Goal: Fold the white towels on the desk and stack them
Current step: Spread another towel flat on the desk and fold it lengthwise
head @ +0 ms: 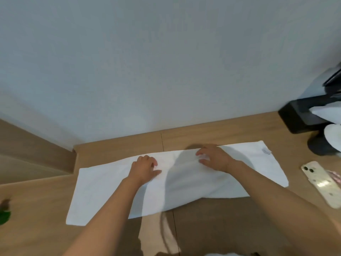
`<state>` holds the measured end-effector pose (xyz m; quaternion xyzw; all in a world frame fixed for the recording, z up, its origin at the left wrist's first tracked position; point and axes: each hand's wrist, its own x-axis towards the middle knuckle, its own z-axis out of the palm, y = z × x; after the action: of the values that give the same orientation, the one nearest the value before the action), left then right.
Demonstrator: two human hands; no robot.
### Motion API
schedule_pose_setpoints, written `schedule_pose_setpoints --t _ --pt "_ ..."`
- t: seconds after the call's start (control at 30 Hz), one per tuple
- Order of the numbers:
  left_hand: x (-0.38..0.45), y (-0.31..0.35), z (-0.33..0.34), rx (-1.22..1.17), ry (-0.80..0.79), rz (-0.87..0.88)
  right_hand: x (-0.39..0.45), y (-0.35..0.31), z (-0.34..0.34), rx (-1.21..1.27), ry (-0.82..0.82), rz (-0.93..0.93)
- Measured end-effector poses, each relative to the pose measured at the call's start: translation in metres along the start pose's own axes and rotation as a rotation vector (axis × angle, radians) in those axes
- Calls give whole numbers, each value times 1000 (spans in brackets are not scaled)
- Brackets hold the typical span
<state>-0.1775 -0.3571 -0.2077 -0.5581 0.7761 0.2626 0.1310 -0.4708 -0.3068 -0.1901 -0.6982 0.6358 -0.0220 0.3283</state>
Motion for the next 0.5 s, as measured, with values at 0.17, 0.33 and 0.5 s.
schedule_pose_setpoints --t 0.17,0.33,0.5 --pt "6 -18 6 32 -8 87 21 10 5 -139 -171 -82" --pt "5 -29 -9 -102 -112 249 26 18 4 -63 -203 -60" --pt "14 -39 -35 -460 -56 178 29 20 -3 141 -223 95"
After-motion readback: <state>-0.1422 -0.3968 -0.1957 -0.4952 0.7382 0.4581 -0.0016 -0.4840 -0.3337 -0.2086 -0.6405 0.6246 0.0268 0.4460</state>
